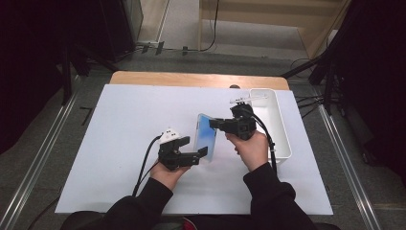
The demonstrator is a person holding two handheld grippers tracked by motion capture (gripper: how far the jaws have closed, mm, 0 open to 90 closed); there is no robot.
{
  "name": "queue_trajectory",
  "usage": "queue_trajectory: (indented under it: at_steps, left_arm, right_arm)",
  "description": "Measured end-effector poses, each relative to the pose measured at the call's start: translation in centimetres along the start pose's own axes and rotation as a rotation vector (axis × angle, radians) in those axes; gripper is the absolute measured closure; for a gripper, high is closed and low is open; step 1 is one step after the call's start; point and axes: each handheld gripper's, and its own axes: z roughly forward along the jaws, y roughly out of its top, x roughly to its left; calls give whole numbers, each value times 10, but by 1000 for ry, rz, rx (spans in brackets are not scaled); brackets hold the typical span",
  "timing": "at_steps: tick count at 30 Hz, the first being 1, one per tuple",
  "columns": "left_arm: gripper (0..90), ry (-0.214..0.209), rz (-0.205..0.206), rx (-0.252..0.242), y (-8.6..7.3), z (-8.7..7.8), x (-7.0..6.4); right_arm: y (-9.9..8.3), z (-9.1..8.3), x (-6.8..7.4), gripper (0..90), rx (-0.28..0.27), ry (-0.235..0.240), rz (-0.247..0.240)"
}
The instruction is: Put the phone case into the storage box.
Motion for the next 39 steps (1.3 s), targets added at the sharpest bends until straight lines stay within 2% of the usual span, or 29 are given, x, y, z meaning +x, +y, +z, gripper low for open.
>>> queue_trajectory:
  at_steps: [2,5,11,12,14,18,19,21,29,30,31,34,36,39]
  left_arm:
    - [143,2,-7,14,1,0,3]
    - [143,-10,-29,35,4,0,7]
    - [144,-34,-24,68,10,-2,11]
    - [148,-49,-20,76,10,-3,11]
    - [167,-48,-10,80,11,-4,11]
    - [167,-72,5,99,14,-6,11]
    - [167,-72,23,108,16,-7,11]
    - [167,-83,34,121,18,-8,11]
    - [167,-97,60,144,22,-13,14]
    - [167,-107,99,158,24,-14,14]
    - [167,-107,117,162,25,-15,13]
    - [167,-116,150,163,28,-18,13]
    - [167,-146,140,159,29,-19,16]
    - [167,-163,131,162,31,-21,18]
  right_arm:
    - [-1,-1,-1,774,-20,3,-12]
    - [-2,-3,0,774,-34,-4,-56]
    - [-3,-5,1,774,-58,-6,-154]
    - [-4,-6,1,774,-62,-6,-173]
    - [-4,-7,1,774,-64,0,-203]
    - [-5,-9,-1,774,-68,16,-242]
    - [-5,-10,-1,774,-69,16,-248]
    - [-5,-11,-2,774,-66,35,-260]
    - [-4,-16,-6,774,-52,70,-313]
    - [-4,-16,-6,775,-46,79,-318]
    - [-4,-17,-7,774,-39,86,-320]
    - [-5,-18,-9,775,-26,104,-347]
    - [-5,-19,-9,775,-19,112,-362]
    - [-5,-20,-9,774,-9,126,-384]
